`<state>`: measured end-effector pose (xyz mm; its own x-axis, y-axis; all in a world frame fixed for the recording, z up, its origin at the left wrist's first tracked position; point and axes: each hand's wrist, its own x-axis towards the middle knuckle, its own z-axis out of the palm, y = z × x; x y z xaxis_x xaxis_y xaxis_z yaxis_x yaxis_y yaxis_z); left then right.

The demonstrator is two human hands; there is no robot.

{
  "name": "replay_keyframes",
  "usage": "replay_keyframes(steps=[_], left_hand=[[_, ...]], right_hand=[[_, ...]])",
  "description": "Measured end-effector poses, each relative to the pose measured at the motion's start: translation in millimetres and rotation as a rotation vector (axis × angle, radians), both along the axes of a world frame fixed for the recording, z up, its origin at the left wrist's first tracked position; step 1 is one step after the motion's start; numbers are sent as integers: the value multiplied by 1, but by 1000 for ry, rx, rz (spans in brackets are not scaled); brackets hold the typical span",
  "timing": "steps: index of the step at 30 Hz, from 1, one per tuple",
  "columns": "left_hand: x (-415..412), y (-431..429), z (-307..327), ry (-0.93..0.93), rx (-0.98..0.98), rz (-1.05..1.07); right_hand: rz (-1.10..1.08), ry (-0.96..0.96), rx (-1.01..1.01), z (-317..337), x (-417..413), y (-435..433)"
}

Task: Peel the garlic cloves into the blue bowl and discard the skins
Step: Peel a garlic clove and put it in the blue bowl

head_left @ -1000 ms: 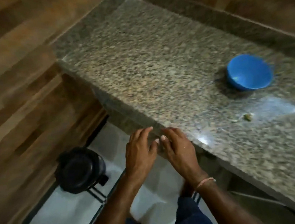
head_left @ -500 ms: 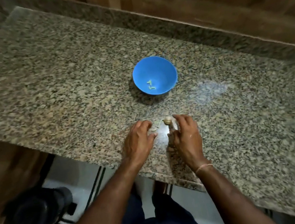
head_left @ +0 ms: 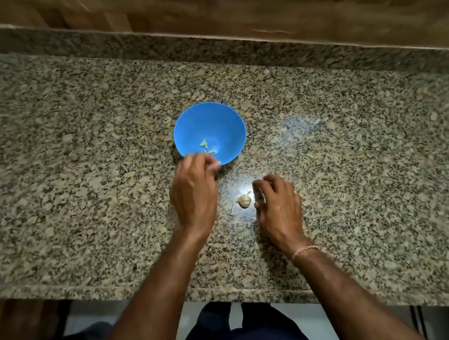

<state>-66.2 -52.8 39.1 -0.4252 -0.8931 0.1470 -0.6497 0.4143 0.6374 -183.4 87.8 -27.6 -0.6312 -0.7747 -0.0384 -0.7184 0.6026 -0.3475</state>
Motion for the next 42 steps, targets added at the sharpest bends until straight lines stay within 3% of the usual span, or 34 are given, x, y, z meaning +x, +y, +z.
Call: replay_keyframes(steps=[5,9,13,17,19,22,25,34,42], left_hand=[[-31,-49,0,-197,-83,-75],[-22,-18,-2,-89,-250,-181],[-7,41,-39,-150,-38,-449],[-7,55,-62,-136,93,-374],[-10,57,-57,64,398,-198],[-18,63,-33,638,1180,64],[-22,71,-17,961,1448,158],[-29,86,5,1071,1420,87],[-38,96,8,925,1282,4]], right_hand=[[-30,-50,-38,1,1,2],[-52,-105,-93,1,0,5],[-32,-208,-168,2,-6,11],[-11,-349,-267,2,-19,24],[-47,-521,-357,10,-25,28],[-107,-848,-445,33,-28,30],[-54,-929,-527,49,-30,31],[59,-824,-616,71,-37,36],[-12,-728,-643,77,-43,40]])
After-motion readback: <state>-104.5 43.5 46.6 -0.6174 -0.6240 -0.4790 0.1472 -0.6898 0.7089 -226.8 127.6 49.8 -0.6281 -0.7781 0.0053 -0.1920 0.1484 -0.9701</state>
